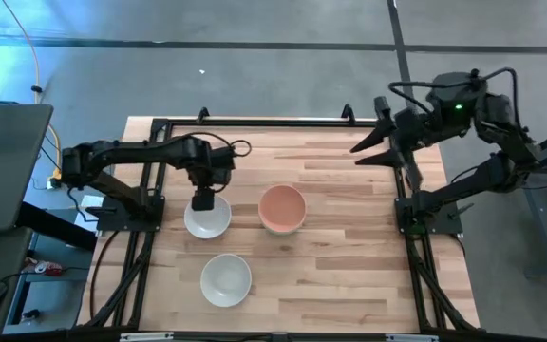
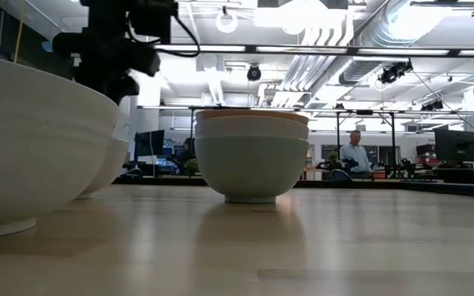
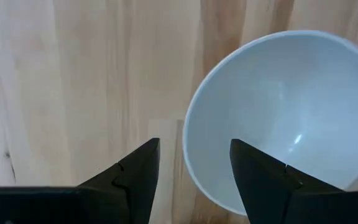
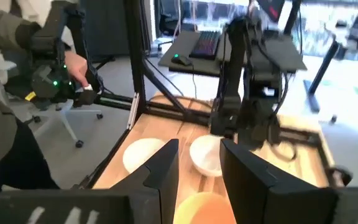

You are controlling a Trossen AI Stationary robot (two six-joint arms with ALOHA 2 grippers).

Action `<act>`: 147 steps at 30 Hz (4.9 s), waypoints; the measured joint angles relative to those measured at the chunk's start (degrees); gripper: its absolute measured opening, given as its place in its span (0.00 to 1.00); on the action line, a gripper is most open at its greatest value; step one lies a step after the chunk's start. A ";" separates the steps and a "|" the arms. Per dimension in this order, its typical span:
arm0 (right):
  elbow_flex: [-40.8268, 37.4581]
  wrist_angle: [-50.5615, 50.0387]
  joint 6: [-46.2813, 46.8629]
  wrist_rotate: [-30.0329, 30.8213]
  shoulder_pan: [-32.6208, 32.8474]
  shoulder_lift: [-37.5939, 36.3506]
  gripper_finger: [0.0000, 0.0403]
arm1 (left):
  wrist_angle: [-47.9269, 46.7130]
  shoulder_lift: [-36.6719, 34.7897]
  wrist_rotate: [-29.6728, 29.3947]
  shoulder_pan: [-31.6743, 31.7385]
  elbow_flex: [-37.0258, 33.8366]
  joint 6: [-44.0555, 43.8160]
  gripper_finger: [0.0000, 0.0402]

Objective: Nest bowls inside each other
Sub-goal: Stack the white bowl on the orange bowl

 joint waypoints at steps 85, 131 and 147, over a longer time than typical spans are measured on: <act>0.04 19.16 6.72 -4.37 1.51 7.81 0.27 | 12.95 0.23 7.71 5.20 -10.99 -2.39 0.01; 0.02 -0.46 -0.88 13.96 1.51 -9.42 0.27 | 16.69 0.21 6.83 5.60 18.13 -2.49 0.00; -32.09 16.30 1.44 21.93 1.49 -28.26 0.27 | 23.12 0.21 8.46 5.45 18.11 -4.89 0.00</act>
